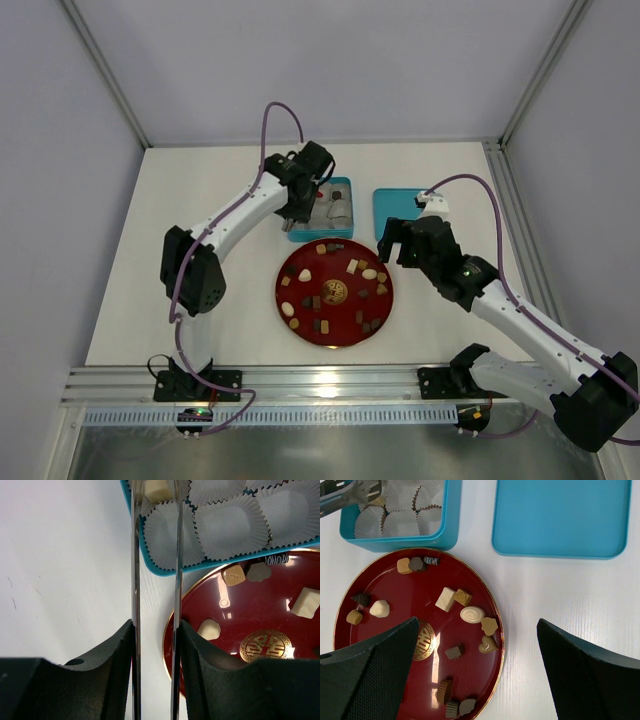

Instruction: Pack the chocolate

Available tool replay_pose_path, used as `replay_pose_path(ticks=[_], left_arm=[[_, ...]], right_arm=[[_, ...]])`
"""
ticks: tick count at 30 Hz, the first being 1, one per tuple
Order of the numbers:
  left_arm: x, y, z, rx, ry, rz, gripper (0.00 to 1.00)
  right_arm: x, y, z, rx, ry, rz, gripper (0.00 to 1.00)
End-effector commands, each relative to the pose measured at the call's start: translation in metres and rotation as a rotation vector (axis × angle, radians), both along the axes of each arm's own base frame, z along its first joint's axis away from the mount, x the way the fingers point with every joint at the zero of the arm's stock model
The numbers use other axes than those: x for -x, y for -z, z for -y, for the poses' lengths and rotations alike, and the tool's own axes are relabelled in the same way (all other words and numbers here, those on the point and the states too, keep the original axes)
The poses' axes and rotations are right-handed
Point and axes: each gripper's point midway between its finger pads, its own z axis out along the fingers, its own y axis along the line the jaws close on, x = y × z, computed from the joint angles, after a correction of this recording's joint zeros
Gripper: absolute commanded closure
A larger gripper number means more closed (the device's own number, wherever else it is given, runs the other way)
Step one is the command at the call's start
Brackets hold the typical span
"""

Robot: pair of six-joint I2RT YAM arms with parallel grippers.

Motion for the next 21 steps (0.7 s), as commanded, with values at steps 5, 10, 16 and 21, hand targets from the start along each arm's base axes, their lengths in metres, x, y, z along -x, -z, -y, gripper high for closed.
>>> replay_pose_path(ticks=[5, 10, 16, 21], left_arm=[[-0.015, -0.038, 0.003, 0.041, 0.006, 0.103, 0.60], [-0.015, -0.052, 0.007, 0.069, 0.020, 0.114, 0.60], [-0.004, -0.061, 0.012, 0.115, 0.039, 0.106, 0.61], [0.017, -0.069, 0.023, 0.145, 0.069, 0.101, 0.61]], right_arm=[[-0.009, -0.024, -0.004, -0.037, 0.006, 0.067, 0.00], [-0.010, -0.026, -0.004, -0.038, 0.004, 0.069, 0.00], [-0.011, -0.028, -0.004, -0.036, 0.006, 0.072, 0.00], [-0.011, -0.032, -0.004, -0.039, 0.009, 0.082, 0.00]])
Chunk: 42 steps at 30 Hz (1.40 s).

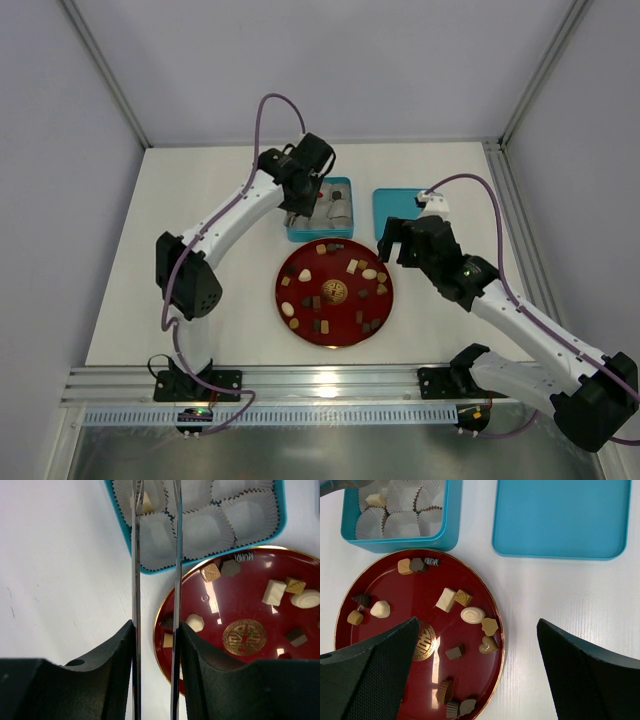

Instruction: Pack the chocolate

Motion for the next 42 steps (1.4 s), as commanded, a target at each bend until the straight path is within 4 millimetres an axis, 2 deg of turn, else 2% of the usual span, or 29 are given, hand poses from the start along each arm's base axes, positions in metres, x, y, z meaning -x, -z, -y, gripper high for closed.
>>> replay_pose_path(ticks=[1, 5, 11, 16, 23, 32, 42], left_arm=[[0.024, -0.039, 0.010, 0.082, 0.037, 0.055, 0.61], [0.047, -0.044, 0.021, 0.102, 0.070, 0.054, 0.61], [0.093, -0.042, 0.041, 0.130, 0.134, 0.025, 0.61], [0.125, -0.033, 0.057, 0.157, 0.176, -0.013, 0.61], [0.154, -0.010, 0.074, 0.159, 0.203, -0.069, 0.61], [0.166, 0.012, 0.090, 0.140, 0.235, -0.116, 0.60], [0.165, 0.027, 0.092, 0.106, 0.237, -0.134, 0.60]], right_arm=[[-0.011, -0.032, -0.002, -0.036, 0.013, 0.083, 0.00], [-0.011, -0.033, -0.002, -0.034, 0.014, 0.083, 0.00], [-0.009, -0.036, 0.001, -0.035, 0.020, 0.093, 0.00], [-0.008, -0.038, 0.002, -0.038, 0.024, 0.095, 0.00], [-0.006, -0.037, 0.003, -0.041, 0.025, 0.092, 0.00], [-0.005, -0.034, 0.005, -0.034, 0.032, 0.086, 0.00], [-0.005, -0.032, 0.005, -0.034, 0.031, 0.086, 0.00]])
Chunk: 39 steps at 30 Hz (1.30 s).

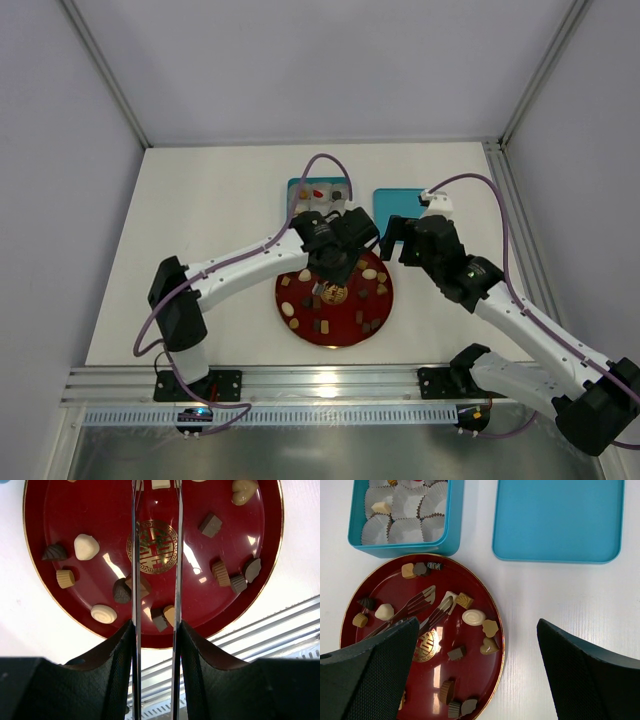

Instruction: Pack the chocolate

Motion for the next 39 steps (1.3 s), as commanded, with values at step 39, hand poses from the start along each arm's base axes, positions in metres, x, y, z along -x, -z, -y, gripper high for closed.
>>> replay_pose_path(ticks=[39], left_arm=[[-0.013, 0.009, 0.006, -0.033, 0.006, 0.049, 0.75]], right_arm=[[-0.007, -0.023, 0.003, -0.022, 0.023, 0.069, 0.00]])
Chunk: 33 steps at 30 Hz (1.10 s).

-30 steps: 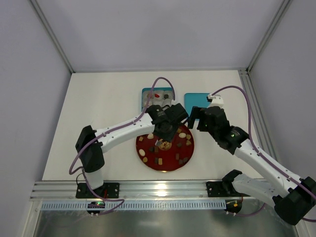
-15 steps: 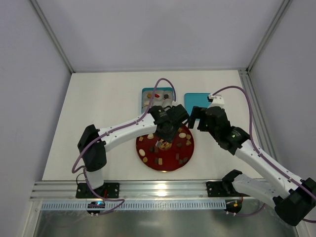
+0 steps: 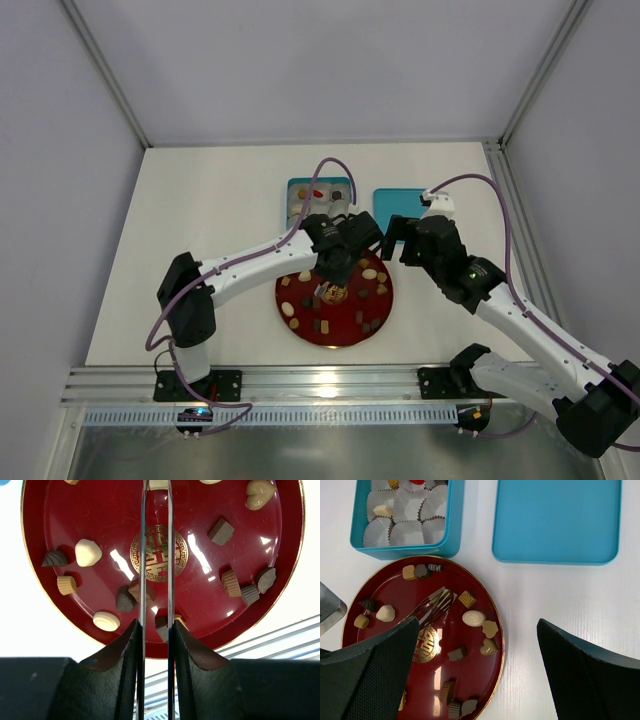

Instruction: Pack the chocolate

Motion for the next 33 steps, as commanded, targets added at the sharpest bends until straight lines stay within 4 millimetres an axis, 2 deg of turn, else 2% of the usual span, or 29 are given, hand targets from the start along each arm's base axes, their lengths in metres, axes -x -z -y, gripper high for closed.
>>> replay_pose_path(ticks=[1, 16, 22, 28, 32, 33], left_arm=[[-0.006, -0.016, 0.004, 0.019, 0.009, 0.049, 0.75], [-0.007, -0.049, 0.002, 0.077, 0.012, 0.090, 0.76], [-0.011, -0.068, -0.004, 0.127, -0.002, 0.109, 0.75], [-0.031, -0.087, -0.020, 0.167, -0.052, 0.137, 0.75], [-0.055, -0.095, -0.035, 0.181, -0.111, 0.165, 0.74], [-0.067, -0.094, -0.042, 0.179, -0.141, 0.169, 0.74]], right_arm=[[-0.007, -0.019, 0.001, -0.018, 0.019, 0.058, 0.00], [-0.006, -0.017, 0.001, -0.021, 0.018, 0.052, 0.00], [-0.006, -0.017, 0.001, -0.023, 0.017, 0.055, 0.00], [-0.006, -0.017, 0.000, -0.025, 0.017, 0.054, 0.00], [-0.007, -0.016, 0.000, -0.023, 0.015, 0.051, 0.00], [-0.007, -0.016, -0.001, -0.024, 0.012, 0.050, 0.00]])
